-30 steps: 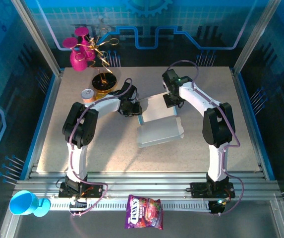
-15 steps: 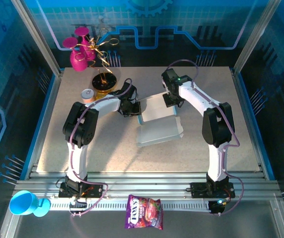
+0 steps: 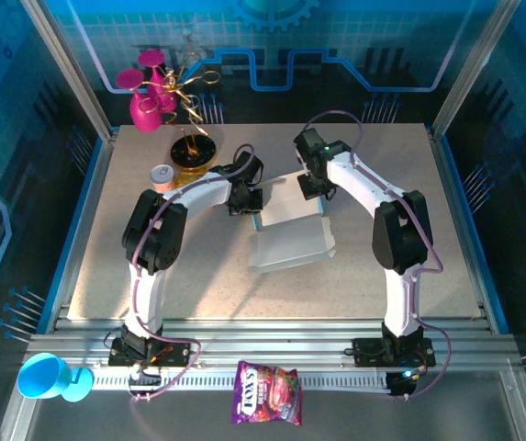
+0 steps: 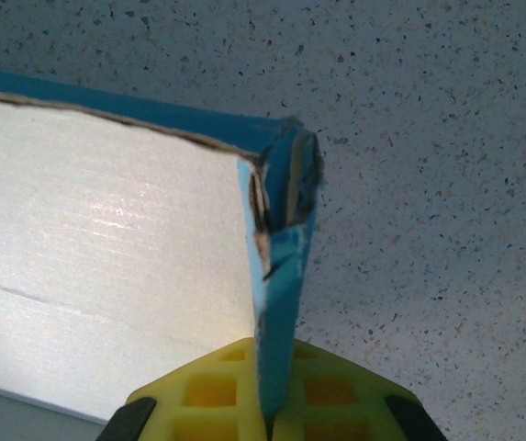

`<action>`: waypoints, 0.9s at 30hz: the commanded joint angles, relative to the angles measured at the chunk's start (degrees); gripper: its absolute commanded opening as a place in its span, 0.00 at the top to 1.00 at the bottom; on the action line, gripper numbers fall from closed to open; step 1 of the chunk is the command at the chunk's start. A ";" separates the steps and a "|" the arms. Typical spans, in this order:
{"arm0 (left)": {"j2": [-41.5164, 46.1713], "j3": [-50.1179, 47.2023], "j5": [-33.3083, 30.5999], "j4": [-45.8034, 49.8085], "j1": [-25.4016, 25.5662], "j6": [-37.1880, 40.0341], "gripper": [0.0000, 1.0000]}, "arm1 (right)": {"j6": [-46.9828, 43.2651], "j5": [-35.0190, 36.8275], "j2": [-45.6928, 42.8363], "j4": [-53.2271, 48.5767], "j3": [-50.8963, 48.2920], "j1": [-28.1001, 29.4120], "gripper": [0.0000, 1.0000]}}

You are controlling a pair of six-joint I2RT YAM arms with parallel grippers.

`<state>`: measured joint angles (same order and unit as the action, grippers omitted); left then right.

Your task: Fold the paper box

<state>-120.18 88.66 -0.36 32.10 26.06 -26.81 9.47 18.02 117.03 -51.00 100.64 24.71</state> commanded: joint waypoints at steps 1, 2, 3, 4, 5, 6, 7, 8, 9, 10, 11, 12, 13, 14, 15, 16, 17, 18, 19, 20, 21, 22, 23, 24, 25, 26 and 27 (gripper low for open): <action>-1.34 0.23 -1.52 2.87 0.74 -0.79 1.00 | 0.43 0.11 0.48 -0.58 1.04 1.25 1.00; -0.84 -0.20 -1.12 2.19 0.82 -0.92 1.00 | 0.42 0.08 0.48 -0.59 1.05 1.31 1.00; -0.14 -0.70 -0.73 1.54 0.80 -1.16 1.00 | 0.38 0.17 0.45 -0.59 0.93 1.28 1.00; 0.39 -1.07 -0.23 1.05 0.70 -1.25 1.00 | 0.39 0.24 0.39 -0.53 0.79 1.30 1.00; 0.80 -1.12 0.05 1.08 0.68 -1.32 1.00 | 0.37 0.26 0.39 -0.50 0.74 1.31 1.00; 1.11 -0.83 0.18 1.54 0.65 -1.02 1.00 | 0.35 0.36 0.32 -0.50 0.69 1.23 1.00; 1.00 -0.19 0.04 2.66 0.61 -0.74 1.00 | 0.44 0.35 0.37 -0.41 0.69 1.26 1.00; 0.92 0.35 -0.28 3.46 0.65 -0.51 1.00 | 0.45 0.38 0.33 -0.44 0.65 1.31 1.00; 0.65 0.75 -0.86 4.15 0.60 -0.27 1.00 | 0.47 0.48 0.30 -0.38 0.70 1.26 1.00; 0.42 1.26 -1.44 5.03 0.61 -0.20 1.00 | 0.46 0.42 0.30 -0.41 0.69 1.39 1.00; -0.02 1.91 -1.75 6.10 0.65 -0.03 1.00 | 0.54 0.44 0.37 -0.41 0.77 1.39 1.00; -0.67 2.78 -2.03 7.38 0.64 0.08 1.00 | 0.55 0.45 0.34 -0.41 0.76 1.44 1.00; -1.22 3.52 -2.50 8.48 0.69 0.02 1.00 | 0.65 0.53 0.33 -0.41 0.86 1.46 1.00; -1.67 3.98 -2.92 9.28 0.73 -0.04 1.00 | 0.71 0.59 0.30 -0.41 0.92 1.48 1.00; -1.97 4.35 -3.66 9.99 0.88 -0.24 1.00 | 0.67 0.56 0.32 -0.41 1.00 1.48 1.00; -2.18 4.69 -4.68 10.62 1.07 -0.36 1.00 | 0.71 0.55 0.30 -0.41 1.02 1.55 1.00; -2.35 4.94 -5.43 11.16 1.13 -0.62 1.00 | 0.71 0.53 0.39 -0.50 1.14 1.64 1.00; -2.51 5.11 -5.73 11.36 1.24 -0.76 1.00 | 0.65 0.59 0.40 -0.51 1.14 1.68 1.00; -2.35 4.89 -5.58 11.12 1.26 -1.00 1.00 | 0.63 0.50 0.41 -0.50 1.18 1.77 1.00; -2.27 4.78 -5.09 10.62 1.19 -1.05 1.00 | 0.66 0.49 0.43 -0.54 1.14 1.75 1.00; -1.91 4.44 -4.57 9.81 1.32 -1.05 1.00 | 0.71 0.36 0.48 -0.50 1.18 1.74 1.00; -1.45 3.97 -4.12 9.04 1.31 -1.19 1.00 | 0.65 0.35 0.50 -0.50 1.09 1.75 1.00; -1.03 3.68 -3.28 8.35 1.31 -1.14 1.00 | 0.55 0.27 0.56 -0.50 1.12 1.75 1.00; -0.51 3.43 -2.76 7.70 1.31 -1.14 0.93 | 0.55 0.26 0.56 -0.50 1.07 1.75 1.00; 0.17 3.24 -2.28 7.23 1.29 -1.23 0.87 | 0.52 0.26 0.59 -0.46 0.97 1.75 1.00; 1.02 2.98 -1.87 6.72 1.33 -1.32 0.83 | 0.44 0.26 0.58 -0.33 0.85 1.75 1.00; 2.03 2.55 -1.27 6.05 1.27 -1.38 0.78 | 0.38 0.34 0.57 -0.38 0.73 1.74 1.00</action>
<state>-121.34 92.36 -3.57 38.65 26.96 -28.14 9.91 18.26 117.03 -51.00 100.64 25.45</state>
